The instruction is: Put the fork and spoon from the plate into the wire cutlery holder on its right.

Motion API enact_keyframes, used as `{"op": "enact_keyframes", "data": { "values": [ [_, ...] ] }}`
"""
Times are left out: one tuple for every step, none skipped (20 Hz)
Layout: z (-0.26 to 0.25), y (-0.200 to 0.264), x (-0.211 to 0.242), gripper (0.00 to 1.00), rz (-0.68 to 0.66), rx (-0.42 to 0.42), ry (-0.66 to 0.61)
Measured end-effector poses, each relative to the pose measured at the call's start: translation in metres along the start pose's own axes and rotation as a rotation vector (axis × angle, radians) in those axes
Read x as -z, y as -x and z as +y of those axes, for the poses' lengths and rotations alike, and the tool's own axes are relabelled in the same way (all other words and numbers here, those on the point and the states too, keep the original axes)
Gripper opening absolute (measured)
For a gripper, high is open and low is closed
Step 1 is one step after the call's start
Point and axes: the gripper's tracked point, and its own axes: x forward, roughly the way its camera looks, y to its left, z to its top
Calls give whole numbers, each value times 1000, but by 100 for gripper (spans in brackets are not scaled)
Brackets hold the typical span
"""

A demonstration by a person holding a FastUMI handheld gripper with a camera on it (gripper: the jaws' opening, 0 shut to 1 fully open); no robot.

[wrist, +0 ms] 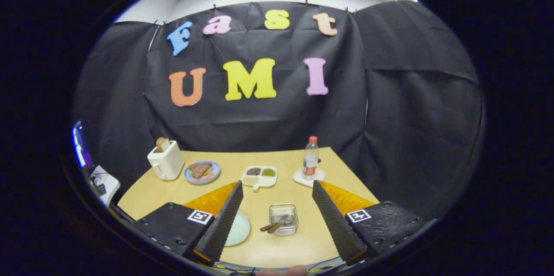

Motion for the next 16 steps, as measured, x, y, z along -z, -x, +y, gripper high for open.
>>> {"op": "enact_keyframes", "data": {
  "values": [
    [3,11,-9,96,-56,0,5],
    [6,21,-16,96,-104,-1,6],
    [7,30,-19,96,-147,-1,6],
    [7,39,-21,96,-181,0,10],
    [8,46,-18,96,-210,5,25],
    [7,53,-15,96,-239,20,38],
    [9,60,-13,96,-265,29,47],
    [12,68,-8,96,-288,30,53],
    [16,76,-5,96,-309,29,55],
    [19,84,-4,96,-330,29,53],
    [21,92,-3,95,-352,25,51],
    [23,98,-3,95,-369,27,47],
    [25,103,0,94,-379,22,42],
    [27,107,2,94,-382,20,36],
    [31,113,5,94,-388,17,27],
    [33,115,4,94,-398,15,24]
  ]
}}
